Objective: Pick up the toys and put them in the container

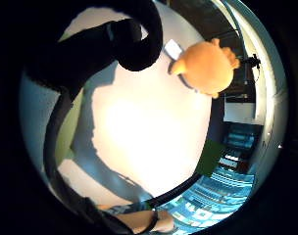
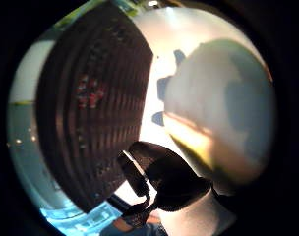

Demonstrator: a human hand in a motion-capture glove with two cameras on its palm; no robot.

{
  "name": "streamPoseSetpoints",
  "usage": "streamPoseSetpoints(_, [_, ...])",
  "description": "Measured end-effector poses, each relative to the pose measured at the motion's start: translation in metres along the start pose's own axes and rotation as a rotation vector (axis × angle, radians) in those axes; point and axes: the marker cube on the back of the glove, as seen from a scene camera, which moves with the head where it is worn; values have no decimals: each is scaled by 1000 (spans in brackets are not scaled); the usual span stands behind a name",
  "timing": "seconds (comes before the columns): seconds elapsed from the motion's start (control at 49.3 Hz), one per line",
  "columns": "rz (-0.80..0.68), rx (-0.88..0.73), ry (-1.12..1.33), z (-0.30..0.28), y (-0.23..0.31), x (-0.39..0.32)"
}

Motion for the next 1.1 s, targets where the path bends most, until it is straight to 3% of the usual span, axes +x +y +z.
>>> streamPoseSetpoints(0.203, [-21, -22, -4, 34, 9, -5])
streamPoseSetpoints(0.426, [54, 151, -51, 23, 5, -2])
streamPoseSetpoints(0.568, [55, 151, -116, 8, 0, 10])
streamPoseSetpoints(0.831, [65, 222, -120, -111, -13, 30])
streamPoseSetpoints(1.095, [-4, 356, -204, -232, -5, -61])
